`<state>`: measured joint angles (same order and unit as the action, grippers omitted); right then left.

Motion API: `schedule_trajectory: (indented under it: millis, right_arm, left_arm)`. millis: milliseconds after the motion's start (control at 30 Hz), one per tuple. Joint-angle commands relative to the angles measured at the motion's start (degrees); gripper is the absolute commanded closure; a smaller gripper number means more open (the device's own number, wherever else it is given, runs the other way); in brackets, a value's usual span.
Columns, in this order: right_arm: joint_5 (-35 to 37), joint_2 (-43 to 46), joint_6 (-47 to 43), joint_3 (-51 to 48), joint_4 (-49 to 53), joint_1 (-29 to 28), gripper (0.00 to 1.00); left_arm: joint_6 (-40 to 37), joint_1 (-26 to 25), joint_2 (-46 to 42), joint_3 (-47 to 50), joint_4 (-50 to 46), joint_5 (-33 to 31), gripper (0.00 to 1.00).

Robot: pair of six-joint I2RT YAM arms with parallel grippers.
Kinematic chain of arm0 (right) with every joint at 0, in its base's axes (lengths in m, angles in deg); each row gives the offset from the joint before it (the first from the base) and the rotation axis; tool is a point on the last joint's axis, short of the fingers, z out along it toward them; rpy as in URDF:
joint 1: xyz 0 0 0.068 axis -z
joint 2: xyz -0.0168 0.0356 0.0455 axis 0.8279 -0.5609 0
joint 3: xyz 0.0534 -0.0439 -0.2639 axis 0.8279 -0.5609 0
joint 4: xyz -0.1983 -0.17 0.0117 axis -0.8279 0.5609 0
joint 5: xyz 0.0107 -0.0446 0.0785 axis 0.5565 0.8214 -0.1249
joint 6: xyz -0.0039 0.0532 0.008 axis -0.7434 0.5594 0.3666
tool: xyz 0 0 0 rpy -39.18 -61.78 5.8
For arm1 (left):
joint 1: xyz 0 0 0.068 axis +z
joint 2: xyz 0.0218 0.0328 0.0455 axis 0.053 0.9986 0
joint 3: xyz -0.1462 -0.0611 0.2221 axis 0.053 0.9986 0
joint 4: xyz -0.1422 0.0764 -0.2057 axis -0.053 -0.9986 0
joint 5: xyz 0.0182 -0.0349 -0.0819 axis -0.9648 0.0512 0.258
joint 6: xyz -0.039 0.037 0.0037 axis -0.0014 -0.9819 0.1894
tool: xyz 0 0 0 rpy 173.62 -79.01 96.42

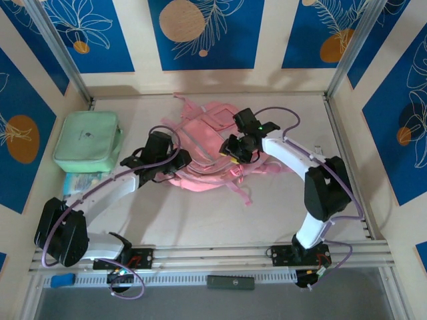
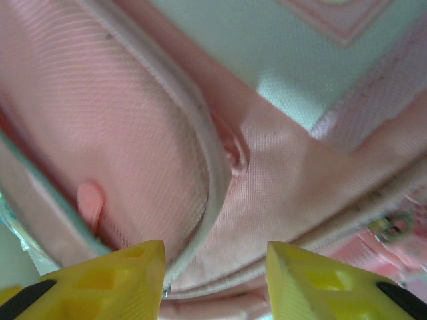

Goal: Pack books, pencil case, and school supplies into a backpack

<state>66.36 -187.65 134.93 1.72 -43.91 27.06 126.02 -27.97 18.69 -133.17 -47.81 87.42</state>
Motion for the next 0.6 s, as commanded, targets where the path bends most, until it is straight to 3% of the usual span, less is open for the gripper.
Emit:
schedule_trajectory:
  millis: [0, 167, 433, 567]
  right_arm:
    - [-2.07, -1.73, 7.87, 0.42, -3.88, -0.31, 0.56]
    - [-0.82, -4.49, 9.61, 1.7, -6.79, -0.36, 0.61]
    - [-0.97, -4.29, 5.29, 3.71, -9.67, -0.49, 0.95]
    - [-3.67, -1.92, 5.21, 2.57, -9.32, 1.03, 1.0]
  left_arm:
    - [-6.22, -0.92, 0.73, -2.64, -3.28, -0.51, 0.71]
    - [-13.18, -2.1, 1.62, -4.93, -5.92, -0.5, 0.67]
    - [-27.07, -4.53, 3.25, -9.05, -11.34, 2.18, 0.6]
    - [-35.38, -7.87, 5.46, -11.71, -13.92, -0.43, 0.55]
